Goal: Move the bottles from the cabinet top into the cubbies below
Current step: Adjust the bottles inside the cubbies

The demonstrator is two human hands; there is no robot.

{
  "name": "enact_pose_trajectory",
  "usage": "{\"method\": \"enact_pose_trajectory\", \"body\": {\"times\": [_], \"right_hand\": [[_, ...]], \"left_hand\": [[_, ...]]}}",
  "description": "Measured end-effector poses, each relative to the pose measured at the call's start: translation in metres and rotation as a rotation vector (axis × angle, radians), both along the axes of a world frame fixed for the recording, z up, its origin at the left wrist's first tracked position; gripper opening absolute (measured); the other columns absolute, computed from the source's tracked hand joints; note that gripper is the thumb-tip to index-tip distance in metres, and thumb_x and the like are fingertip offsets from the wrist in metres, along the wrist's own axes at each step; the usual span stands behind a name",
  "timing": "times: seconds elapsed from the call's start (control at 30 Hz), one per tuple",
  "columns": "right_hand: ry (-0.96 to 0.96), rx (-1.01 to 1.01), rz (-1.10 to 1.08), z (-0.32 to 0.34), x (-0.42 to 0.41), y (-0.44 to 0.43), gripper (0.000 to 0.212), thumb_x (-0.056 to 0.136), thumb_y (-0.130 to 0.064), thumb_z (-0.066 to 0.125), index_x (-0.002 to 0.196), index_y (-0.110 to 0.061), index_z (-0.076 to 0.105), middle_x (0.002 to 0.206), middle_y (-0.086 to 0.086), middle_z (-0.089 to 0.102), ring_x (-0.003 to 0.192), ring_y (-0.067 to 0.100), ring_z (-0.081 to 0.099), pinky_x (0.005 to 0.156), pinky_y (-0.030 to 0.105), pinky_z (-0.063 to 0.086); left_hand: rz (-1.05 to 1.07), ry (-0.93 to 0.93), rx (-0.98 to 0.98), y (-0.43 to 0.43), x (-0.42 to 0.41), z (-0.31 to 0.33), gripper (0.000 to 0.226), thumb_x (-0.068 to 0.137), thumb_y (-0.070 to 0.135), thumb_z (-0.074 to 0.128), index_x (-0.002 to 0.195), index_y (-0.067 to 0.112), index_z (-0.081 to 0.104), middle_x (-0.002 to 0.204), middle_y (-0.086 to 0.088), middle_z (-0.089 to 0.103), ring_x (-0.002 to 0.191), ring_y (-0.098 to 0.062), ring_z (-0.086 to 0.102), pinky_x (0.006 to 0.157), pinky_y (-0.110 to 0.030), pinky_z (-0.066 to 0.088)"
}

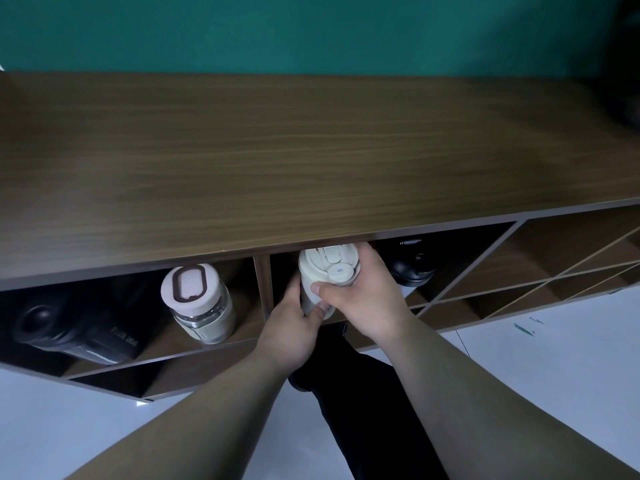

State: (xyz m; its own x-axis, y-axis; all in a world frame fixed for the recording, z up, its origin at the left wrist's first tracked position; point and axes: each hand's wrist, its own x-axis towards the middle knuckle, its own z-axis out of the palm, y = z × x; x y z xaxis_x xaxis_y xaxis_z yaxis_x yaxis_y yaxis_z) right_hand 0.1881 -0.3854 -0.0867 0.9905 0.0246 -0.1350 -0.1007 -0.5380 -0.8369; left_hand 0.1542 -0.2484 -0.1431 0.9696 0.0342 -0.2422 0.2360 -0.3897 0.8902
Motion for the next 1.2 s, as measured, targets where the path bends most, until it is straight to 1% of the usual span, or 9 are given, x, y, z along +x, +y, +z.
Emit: {"method": "enact_pose_trajectory", "body": {"times": [0.27,0.33,0.47,0.6,0.73,0.83,0.93,1.07,1.2], "right_hand": [[-0.153,-0.219,0.013,0.028,-0.027,0.001,0.064,0.069,-0.041,0.080,0.124,-0.026,0.050,0.122,-0.009,0.046,0.126,0.016,0.049,0.105,0.038,0.045],[-0.247,-0.250,0.044,0.039,-0.053,0.005,0.052,0.075,-0.047,0.068,0.121,-0.026,0.057,0.117,-0.012,0.052,0.117,0.012,0.054,0.099,0.035,0.048],[-0.207,-0.255,0.399,0.042,-0.100,0.041,0.024,0.077,-0.050,0.054,0.089,-0.031,0.062,0.081,-0.021,0.052,0.082,0.002,0.055,0.073,0.026,0.047],[-0.013,-0.261,0.591,0.030,-0.100,0.085,0.046,0.088,-0.045,0.060,0.133,-0.035,0.057,0.133,-0.021,0.057,0.122,0.003,0.056,0.101,0.026,0.044],[0.048,-0.206,0.523,0.023,-0.081,0.120,0.083,0.088,-0.041,0.067,0.159,-0.031,0.025,0.165,-0.014,0.028,0.149,0.011,0.034,0.114,0.026,0.032],[0.051,-0.117,0.402,0.020,-0.065,0.140,0.088,0.083,-0.033,0.076,0.157,-0.029,0.028,0.158,-0.011,0.036,0.144,0.010,0.037,0.100,0.017,0.028],[0.083,-0.063,0.301,0.013,-0.050,0.152,0.084,0.075,-0.031,0.081,0.147,-0.035,0.038,0.134,-0.014,0.046,0.134,0.011,0.048,0.095,0.020,0.033],[0.131,-0.056,0.248,0.004,-0.039,0.163,0.069,0.065,-0.033,0.081,0.128,-0.036,0.052,0.126,-0.012,0.059,0.115,0.014,0.061,0.088,0.030,0.046],[0.133,-0.039,0.237,-0.002,-0.035,0.170,0.058,0.064,-0.032,0.078,0.117,-0.040,0.056,0.116,-0.014,0.067,0.107,0.009,0.065,0.086,0.030,0.051]], "left_hand": [[-0.148,0.259,-0.007,0.019,-0.020,-0.005,0.064,0.074,0.056,0.071,0.132,0.041,0.052,0.138,0.005,0.066,0.123,-0.016,0.064,0.103,-0.041,0.057],[-0.298,0.335,0.107,0.034,-0.035,0.001,0.065,0.077,0.056,0.068,0.137,0.034,0.056,0.133,0.002,0.066,0.117,-0.017,0.064,0.092,-0.025,0.060],[-0.448,0.330,0.365,0.077,-0.060,0.020,0.038,0.082,0.047,0.057,0.111,0.026,0.071,0.112,0.012,0.070,0.109,-0.012,0.064,0.097,-0.030,0.052],[-0.284,0.354,0.352,0.128,-0.072,0.024,0.037,0.089,0.026,0.058,0.123,0.018,0.070,0.119,0.005,0.068,0.111,-0.012,0.059,0.106,-0.034,0.050],[-0.090,0.272,0.266,0.163,-0.068,0.015,0.066,0.076,0.049,0.070,0.139,0.031,0.061,0.141,0.003,0.065,0.125,-0.014,0.064,0.105,-0.035,0.053],[-0.008,0.328,0.329,0.172,-0.063,0.018,0.083,0.089,0.048,0.072,0.157,0.020,0.034,0.153,-0.003,0.046,0.137,-0.025,0.052,0.098,-0.025,0.042],[0.090,0.329,0.242,0.177,-0.052,0.010,0.131,0.065,0.068,0.075,0.165,0.024,0.003,0.164,-0.003,0.042,0.147,-0.025,0.044,0.117,-0.040,0.041],[0.075,0.300,0.153,0.181,-0.042,-0.002,0.121,0.054,0.070,0.075,0.157,0.050,0.016,0.148,0.007,0.058,0.133,-0.018,0.059,0.113,-0.045,0.049],[0.036,0.223,0.073,0.181,-0.040,-0.003,0.091,0.061,0.061,0.079,0.143,0.053,0.038,0.134,0.016,0.065,0.119,-0.009,0.065,0.108,-0.039,0.053]]}}
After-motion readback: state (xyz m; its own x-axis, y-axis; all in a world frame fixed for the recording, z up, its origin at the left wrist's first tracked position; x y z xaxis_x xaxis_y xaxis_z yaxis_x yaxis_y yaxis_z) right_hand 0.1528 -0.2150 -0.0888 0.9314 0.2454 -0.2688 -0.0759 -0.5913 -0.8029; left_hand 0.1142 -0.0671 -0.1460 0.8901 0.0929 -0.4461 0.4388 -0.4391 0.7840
